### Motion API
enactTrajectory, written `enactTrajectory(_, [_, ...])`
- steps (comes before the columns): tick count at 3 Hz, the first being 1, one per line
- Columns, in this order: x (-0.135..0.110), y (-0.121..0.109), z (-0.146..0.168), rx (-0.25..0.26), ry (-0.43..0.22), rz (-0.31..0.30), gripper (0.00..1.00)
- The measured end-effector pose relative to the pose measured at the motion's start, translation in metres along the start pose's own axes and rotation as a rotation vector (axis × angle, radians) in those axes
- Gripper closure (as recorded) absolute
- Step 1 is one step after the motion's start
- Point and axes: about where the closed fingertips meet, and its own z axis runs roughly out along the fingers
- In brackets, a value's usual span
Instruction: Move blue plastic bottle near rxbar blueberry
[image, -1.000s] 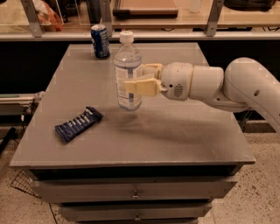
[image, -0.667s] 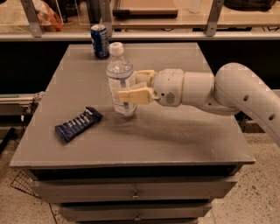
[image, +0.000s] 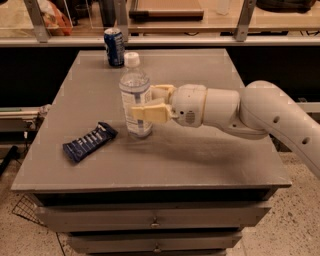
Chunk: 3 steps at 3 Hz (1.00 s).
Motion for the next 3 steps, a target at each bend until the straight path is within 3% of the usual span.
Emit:
enactTrajectory(1, [0.0027, 0.0015, -0.0003, 0.008, -0.008, 0.009, 0.57])
enactTrajectory(2, [0.0062, 0.0032, -0.0047, 0.026, -0.021, 0.018, 0.25])
enactTrajectory(3, [0.008, 0.0039, -0.0084, 0.04, -0.029, 0.024, 0.0])
